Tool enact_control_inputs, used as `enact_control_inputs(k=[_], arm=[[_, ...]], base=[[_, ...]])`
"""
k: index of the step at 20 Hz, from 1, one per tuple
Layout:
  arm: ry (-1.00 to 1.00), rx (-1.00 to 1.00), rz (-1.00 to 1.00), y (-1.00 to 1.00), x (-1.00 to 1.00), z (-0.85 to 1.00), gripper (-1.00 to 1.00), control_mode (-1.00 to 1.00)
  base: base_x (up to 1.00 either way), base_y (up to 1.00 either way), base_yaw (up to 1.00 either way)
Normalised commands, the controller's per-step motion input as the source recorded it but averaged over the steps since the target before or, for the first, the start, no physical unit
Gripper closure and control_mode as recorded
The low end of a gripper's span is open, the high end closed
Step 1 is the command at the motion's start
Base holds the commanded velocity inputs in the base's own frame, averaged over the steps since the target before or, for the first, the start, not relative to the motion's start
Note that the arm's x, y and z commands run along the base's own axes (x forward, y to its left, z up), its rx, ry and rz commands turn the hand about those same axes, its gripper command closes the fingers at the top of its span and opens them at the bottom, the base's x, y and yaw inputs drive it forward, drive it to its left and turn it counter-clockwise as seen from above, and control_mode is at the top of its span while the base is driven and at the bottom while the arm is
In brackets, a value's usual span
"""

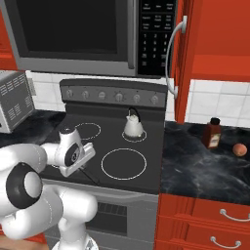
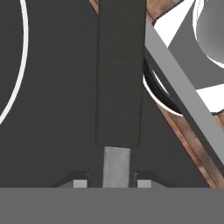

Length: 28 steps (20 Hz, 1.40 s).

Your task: Pick the pan from the cabinet and place it on the stove. Then turn on the stove burner for the pan.

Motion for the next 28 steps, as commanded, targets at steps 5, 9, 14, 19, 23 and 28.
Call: enact_control_inputs(k=[5,9,14,19,23,28], arm=[[-0.01,0.01,0.0,-0.09,0.0,0.0,-1.0,-1.0],[-0.05,0.01,0.0,-0.06,-0.13,0.0,-1.0,-1.0],[-0.1,0.0,0.0,0.0,-0.3,0.09,-1.0,-1.0],[-0.21,0.0,0.0,0.01,-0.26,0.35,-1.0,-1.0],[-0.25,0.0,0.0,0.03,-0.21,0.47,-1.0,-1.0],[-0.26,0.0,-0.03,0.31,-0.17,0.51,-1.0,-1.0]], base=[[0.0,0.0,0.0],[0.0,0.0,0.0],[0.0,0.0,0.0],[0.0,0.0,0.0],[0.0,0.0,0.0],[0.0,0.0,0.0]])
